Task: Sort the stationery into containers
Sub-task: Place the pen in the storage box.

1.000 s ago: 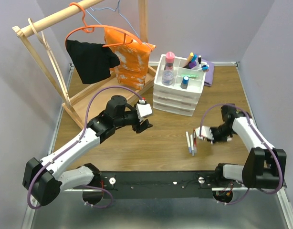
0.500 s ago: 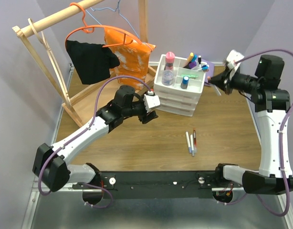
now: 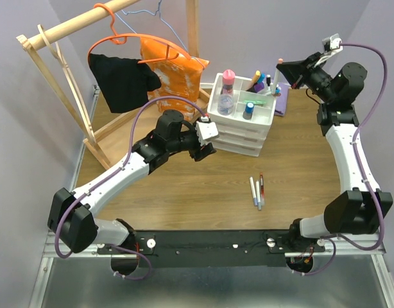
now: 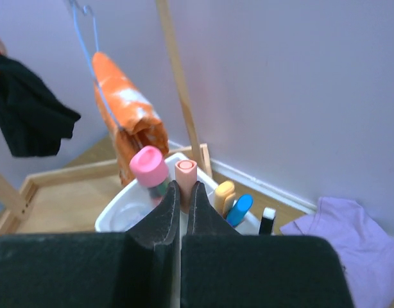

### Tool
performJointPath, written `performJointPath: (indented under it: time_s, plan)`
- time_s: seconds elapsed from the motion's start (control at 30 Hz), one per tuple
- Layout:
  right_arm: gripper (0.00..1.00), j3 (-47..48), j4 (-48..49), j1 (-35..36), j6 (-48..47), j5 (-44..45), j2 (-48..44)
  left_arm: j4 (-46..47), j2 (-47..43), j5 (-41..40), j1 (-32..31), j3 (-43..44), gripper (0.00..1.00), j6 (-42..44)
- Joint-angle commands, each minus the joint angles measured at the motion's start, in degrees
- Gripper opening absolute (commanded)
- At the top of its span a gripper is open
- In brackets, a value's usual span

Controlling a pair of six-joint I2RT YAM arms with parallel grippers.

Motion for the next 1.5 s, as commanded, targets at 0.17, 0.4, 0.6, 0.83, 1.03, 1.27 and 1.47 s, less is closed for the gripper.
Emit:
performJointPath:
  time_s: [0.17,0.4,0.6,0.83,1.03,1.27,1.47]
  plan:
    - [0.01,-0.59,19.76,1.11,7.93,11.87,7.26,-0.40,1.44,-1.99,0.25,1.87,0.68,-0.01]
    - [0.01,-0.59,19.15,3.49,0.72,12.57,10.78,1.09,2.15,-2.25,0.16,1.52,0.68,-0.71]
    - [0.01,-3.40,19.24,6.91,-4.82,15.12,11.13,1.27,1.79,-2.69,0.16,0.73,0.68,-0.80]
    - [0.01,-5.16,19.59,7.62,-6.58,17.67,11.40,2.32,1.71,-2.78,0.16,-0.06,0.68,-1.41]
    - [0.01,-7.88,20.20,7.79,-8.33,20.74,11.05,2.50,1.71,-2.61,0.16,-0.41,0.68,-1.68]
    - [0.01,-11.05,22.23,7.88,-7.29,24.08,10.52,2.15,2.06,-2.52,0.16,0.12,0.68,-1.77]
    - [0.04,-12.37,22.50,7.88,-5.00,26.81,9.99,1.97,2.58,-2.61,0.25,0.82,0.68,-1.68]
